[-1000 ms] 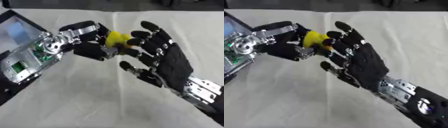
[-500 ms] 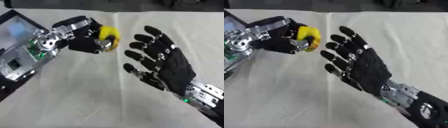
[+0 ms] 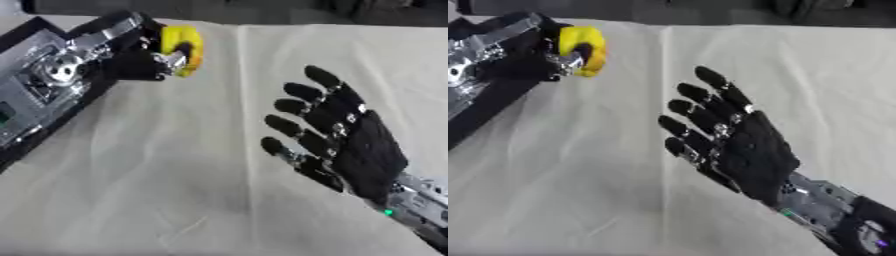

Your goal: Pick up the objects with one hand, pass them to the other hand, and then place them into the box on the other side of the table.

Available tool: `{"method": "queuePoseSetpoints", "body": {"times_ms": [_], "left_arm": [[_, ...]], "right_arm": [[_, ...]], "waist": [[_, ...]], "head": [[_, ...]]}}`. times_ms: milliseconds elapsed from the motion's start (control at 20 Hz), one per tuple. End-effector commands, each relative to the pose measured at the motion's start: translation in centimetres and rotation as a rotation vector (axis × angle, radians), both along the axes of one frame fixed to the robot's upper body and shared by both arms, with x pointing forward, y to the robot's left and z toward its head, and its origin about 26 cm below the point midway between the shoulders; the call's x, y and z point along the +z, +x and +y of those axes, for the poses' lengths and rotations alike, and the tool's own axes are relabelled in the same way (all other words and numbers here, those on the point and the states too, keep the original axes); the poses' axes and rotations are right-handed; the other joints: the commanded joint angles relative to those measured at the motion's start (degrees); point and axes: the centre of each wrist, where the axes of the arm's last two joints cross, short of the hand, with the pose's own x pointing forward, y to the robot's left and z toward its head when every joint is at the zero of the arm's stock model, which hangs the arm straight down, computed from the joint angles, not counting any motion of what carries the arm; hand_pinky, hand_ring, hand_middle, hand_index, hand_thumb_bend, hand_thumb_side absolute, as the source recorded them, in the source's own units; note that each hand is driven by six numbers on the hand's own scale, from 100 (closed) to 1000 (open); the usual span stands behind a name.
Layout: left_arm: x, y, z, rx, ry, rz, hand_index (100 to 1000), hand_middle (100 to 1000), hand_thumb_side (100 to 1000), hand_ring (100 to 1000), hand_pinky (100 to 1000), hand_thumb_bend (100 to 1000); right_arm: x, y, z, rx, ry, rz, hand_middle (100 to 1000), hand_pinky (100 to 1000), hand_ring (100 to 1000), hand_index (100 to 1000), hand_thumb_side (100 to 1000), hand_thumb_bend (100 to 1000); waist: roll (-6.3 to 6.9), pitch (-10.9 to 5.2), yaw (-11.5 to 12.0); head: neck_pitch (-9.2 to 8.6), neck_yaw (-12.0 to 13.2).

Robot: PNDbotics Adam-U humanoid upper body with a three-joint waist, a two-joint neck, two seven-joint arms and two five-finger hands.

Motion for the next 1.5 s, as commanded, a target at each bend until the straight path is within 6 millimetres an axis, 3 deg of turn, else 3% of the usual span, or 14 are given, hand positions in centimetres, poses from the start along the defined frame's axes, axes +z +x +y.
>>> {"method": "queuePoseSetpoints", "body": {"times_ms": [50,750,1200,1500], "left_arm": [[1.8,0.2,2.7,0.078,-0.024,-0.069,356,164,408,1000,826,100],[1.3,1.6,11.2,0.368,-0.064,-0.126,358,167,402,1000,821,100],[-0.5,3.8,15.9,0.566,-0.03,-0.15,375,186,337,1000,815,100],[-0.9,4.3,16.8,0.587,-0.001,-0.163,375,186,337,1000,815,100]], "right_arm": [[0.9,-0.1,-0.9,-0.024,-0.006,-0.038,618,860,720,683,100,559],[0.9,0.0,-2.2,-0.091,0.038,-0.033,618,852,717,682,100,548],[0.1,-0.2,-3.4,-0.156,0.084,-0.043,617,847,714,682,100,544],[0.0,-0.3,-3.5,-0.165,0.09,-0.05,617,847,714,682,100,544]], "waist": [[0.01,-1.62,-0.05],[-0.65,-1.71,-0.25],[-1.64,-1.06,-0.7],[-1.74,-0.97,-0.69]], "head": [[-0.8,1.81],[-2.55,8.74],[-4.03,10.59],[-4.19,10.83]]}}
